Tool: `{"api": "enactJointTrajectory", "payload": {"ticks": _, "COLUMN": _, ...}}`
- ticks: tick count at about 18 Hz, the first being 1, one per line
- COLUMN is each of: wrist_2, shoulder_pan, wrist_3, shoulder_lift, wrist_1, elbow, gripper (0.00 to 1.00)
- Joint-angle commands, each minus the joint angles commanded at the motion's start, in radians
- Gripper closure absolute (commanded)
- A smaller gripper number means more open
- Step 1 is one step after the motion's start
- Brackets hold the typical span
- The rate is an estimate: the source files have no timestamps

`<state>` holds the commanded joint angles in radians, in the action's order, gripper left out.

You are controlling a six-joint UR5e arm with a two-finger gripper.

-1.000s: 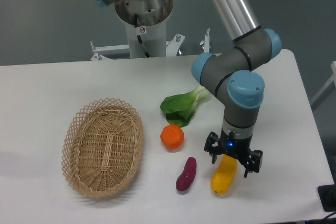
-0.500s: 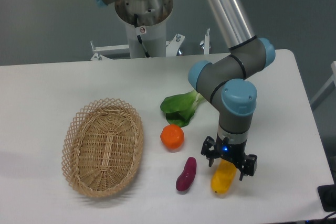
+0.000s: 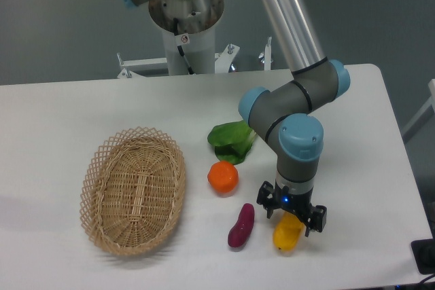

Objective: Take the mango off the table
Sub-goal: 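Lower the gripper around the mango and close the fingers, then lift the grasped mango up off the table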

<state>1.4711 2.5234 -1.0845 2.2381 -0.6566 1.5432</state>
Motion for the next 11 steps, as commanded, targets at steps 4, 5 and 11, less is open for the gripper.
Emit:
{"api": "enactJointTrajectory", "payload": {"ticks": 4, "wrist_2": 0.000, "shoulder_pan": -0.002, "wrist_3": 0.002, "shoulder_lift": 0.002, "wrist_1": 0.000, "elbow": 0.002, "gripper": 0.07}}
{"api": "enactJointTrajectory", "payload": {"ticks": 5, "wrist_2": 0.000, "shoulder_pan": -0.002, "wrist_3": 0.002, "shoulder_lift": -0.001, "wrist_1": 0.000, "elbow": 0.002, "gripper": 0.17}}
{"api": "enactJointTrajectory", "payload": {"ticks": 11, "wrist_2": 0.000, "shoulder_pan": -0.002, "wrist_3": 0.005, "shoulder_lift": -0.008, "wrist_1": 0.000, "elbow": -0.002, "gripper": 0.45}}
